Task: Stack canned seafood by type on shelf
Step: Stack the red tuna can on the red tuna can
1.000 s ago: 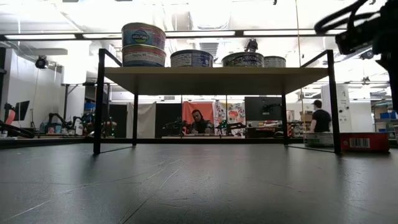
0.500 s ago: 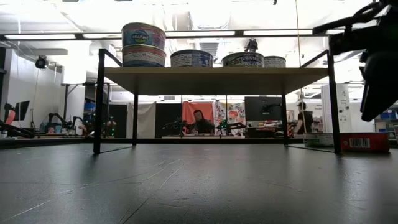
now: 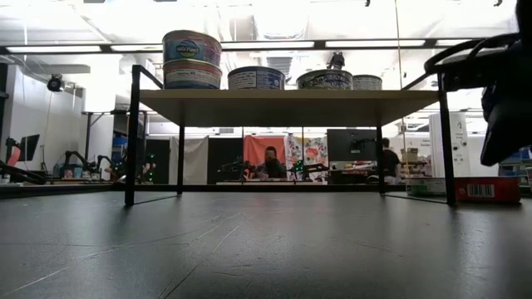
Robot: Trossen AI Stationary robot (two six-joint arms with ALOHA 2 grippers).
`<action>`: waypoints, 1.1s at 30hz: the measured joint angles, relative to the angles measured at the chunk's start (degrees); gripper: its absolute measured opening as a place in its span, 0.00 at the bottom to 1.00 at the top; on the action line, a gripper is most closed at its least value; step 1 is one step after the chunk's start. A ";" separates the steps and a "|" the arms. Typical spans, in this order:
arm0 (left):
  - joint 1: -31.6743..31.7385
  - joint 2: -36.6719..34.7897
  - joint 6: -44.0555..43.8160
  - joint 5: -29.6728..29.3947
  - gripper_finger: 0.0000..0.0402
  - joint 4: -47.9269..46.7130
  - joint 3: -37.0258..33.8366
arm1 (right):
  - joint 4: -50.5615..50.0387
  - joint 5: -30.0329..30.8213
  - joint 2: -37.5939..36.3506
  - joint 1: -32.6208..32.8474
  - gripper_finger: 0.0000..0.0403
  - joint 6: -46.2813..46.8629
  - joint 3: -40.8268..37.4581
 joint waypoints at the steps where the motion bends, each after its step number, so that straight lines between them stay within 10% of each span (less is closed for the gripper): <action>1: 0.01 -0.16 0.00 -1.50 0.00 -0.15 0.01 | -0.53 0.19 -0.44 0.03 0.04 0.85 0.00; 7: 0.04 -1.84 0.14 -9.89 0.00 -1.28 0.02 | -3.88 2.92 -2.79 0.09 0.02 7.13 -1.00; 33: 0.04 -2.45 -3.05 -9.90 0.00 -3.32 -0.13 | -4.06 4.19 -3.23 4.59 0.02 38.74 -8.33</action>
